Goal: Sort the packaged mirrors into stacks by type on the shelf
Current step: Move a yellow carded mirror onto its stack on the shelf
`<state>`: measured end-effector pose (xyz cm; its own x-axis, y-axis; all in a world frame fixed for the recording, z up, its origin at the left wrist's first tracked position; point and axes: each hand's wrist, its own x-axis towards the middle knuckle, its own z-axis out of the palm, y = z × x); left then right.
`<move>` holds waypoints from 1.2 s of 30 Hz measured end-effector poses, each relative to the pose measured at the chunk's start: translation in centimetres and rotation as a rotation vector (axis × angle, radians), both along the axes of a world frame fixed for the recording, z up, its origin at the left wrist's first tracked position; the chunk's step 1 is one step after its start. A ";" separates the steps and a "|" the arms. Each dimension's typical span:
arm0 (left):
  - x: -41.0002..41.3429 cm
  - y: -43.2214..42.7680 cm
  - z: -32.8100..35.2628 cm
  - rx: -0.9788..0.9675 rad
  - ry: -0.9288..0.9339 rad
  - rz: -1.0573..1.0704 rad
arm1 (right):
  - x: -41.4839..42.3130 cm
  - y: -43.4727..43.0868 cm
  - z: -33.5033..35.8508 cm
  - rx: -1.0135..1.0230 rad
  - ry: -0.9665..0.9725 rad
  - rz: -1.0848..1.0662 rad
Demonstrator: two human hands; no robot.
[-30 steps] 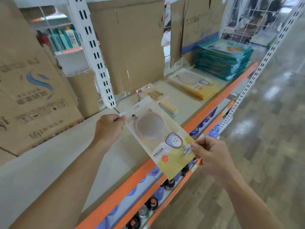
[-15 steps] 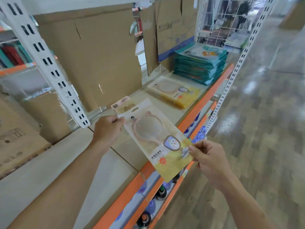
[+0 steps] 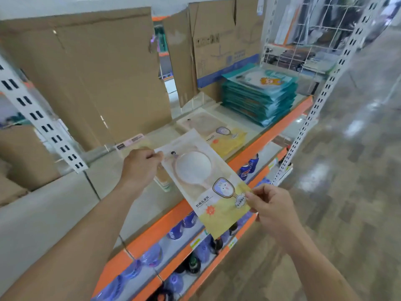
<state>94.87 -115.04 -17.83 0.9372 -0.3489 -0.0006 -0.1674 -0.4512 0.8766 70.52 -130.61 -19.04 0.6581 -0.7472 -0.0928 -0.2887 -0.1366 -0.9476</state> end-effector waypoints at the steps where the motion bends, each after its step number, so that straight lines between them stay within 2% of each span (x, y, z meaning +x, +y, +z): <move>1: -0.3 -0.4 -0.2 -0.002 -0.005 0.005 | -0.1 -0.8 -0.1 -0.002 0.004 0.014; 10: -0.9 -3.2 -0.2 -0.047 0.051 0.066 | 0.7 -5.9 -0.4 0.007 -0.004 0.101; 19: 1.9 -7.3 -0.2 0.141 -0.006 0.176 | 3.6 -10.0 -0.8 0.036 -0.029 0.133; 28: 6.5 -11.8 -1.4 -0.037 0.096 0.204 | 8.6 -14.5 -0.5 -0.051 -0.019 0.154; 36: 11.4 -13.5 -1.9 -0.022 0.173 0.197 | 13.1 -16.2 0.0 -0.166 0.002 0.143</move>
<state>106.28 -128.54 -19.76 0.9737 -0.1616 -0.1609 0.0747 -0.4407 0.8945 83.61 -146.81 -19.09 0.7587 -0.6511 0.0225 -0.2569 -0.3307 -0.9081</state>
